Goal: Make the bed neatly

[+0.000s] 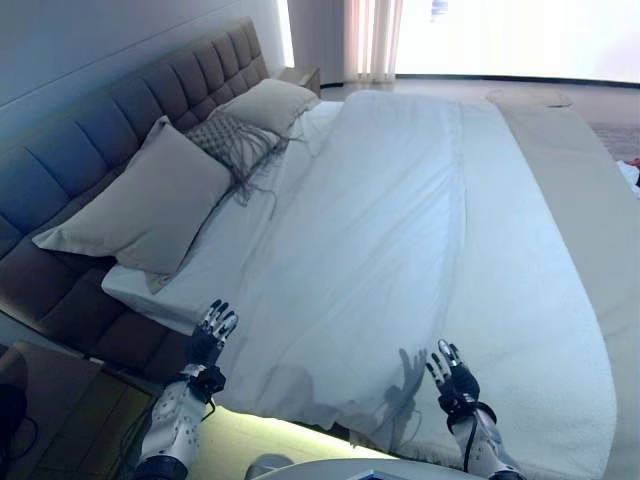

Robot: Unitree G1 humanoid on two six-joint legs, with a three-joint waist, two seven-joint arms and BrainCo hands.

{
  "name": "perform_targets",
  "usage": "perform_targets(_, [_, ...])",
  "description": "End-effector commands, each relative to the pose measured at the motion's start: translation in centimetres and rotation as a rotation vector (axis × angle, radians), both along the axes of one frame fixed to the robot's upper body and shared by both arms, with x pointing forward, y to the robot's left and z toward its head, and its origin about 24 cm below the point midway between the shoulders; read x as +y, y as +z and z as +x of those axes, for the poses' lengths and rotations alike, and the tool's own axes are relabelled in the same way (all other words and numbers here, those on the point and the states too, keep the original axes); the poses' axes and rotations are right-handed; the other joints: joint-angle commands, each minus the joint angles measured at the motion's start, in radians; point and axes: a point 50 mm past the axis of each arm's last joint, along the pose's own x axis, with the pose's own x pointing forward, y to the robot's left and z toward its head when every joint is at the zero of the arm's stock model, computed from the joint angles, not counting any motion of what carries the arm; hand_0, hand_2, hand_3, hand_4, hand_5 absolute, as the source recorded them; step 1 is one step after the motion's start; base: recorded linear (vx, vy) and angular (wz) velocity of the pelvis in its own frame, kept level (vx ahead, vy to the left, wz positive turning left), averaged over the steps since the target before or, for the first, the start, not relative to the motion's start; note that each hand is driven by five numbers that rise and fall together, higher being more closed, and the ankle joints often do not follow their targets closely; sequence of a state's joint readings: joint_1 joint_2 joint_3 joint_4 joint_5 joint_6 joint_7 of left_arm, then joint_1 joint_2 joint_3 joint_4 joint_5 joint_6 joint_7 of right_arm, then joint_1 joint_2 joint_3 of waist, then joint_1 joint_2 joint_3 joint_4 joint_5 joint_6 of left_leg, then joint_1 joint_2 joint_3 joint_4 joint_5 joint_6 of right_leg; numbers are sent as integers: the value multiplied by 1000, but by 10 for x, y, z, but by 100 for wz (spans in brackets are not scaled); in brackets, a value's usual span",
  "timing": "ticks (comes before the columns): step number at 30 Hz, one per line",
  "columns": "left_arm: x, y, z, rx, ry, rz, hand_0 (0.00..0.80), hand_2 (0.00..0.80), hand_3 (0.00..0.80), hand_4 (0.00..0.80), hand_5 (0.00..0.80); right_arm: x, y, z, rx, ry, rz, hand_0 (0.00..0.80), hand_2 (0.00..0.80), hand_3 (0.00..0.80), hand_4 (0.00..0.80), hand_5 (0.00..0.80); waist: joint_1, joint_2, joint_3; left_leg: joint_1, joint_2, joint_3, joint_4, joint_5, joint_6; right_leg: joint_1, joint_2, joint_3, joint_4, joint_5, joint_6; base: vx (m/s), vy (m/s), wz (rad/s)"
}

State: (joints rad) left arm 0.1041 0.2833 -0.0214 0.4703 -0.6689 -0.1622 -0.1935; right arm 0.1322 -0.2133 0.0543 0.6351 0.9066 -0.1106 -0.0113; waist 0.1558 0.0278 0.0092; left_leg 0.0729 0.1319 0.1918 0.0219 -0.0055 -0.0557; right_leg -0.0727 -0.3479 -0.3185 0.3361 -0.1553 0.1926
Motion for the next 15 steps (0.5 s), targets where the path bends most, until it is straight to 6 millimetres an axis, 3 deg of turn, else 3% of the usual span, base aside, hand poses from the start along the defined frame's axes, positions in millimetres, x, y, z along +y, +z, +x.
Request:
perform_targets(1, [24,45,25,-183,23,95,0,0,0,0,0,4,4,18,-25,-9,21,0,0,0,0,0,17,-80,46,-14,-27,-15,23,-1,7,140,35,-50,-323,289,23,55,18,-1])
perform_targets(8, [29,38,17,-146,27,107,0,0,0,0,0,-17,-30,-29,196,-57,37,0,0,0,0,0,26,-79,77,-49,-28,-16,95,-38,13,111,16,-43,-300,293,25,50,44,-1])
perform_targets(15, [22,41,23,-166,-22,92,0,0,0,0,0,-36,-37,-44,249,-178,41,0,0,0,0,0,47,-56,128,-129,-33,-47,153,-57,17,42,-10,-41,-250,289,32,-33,48,5])
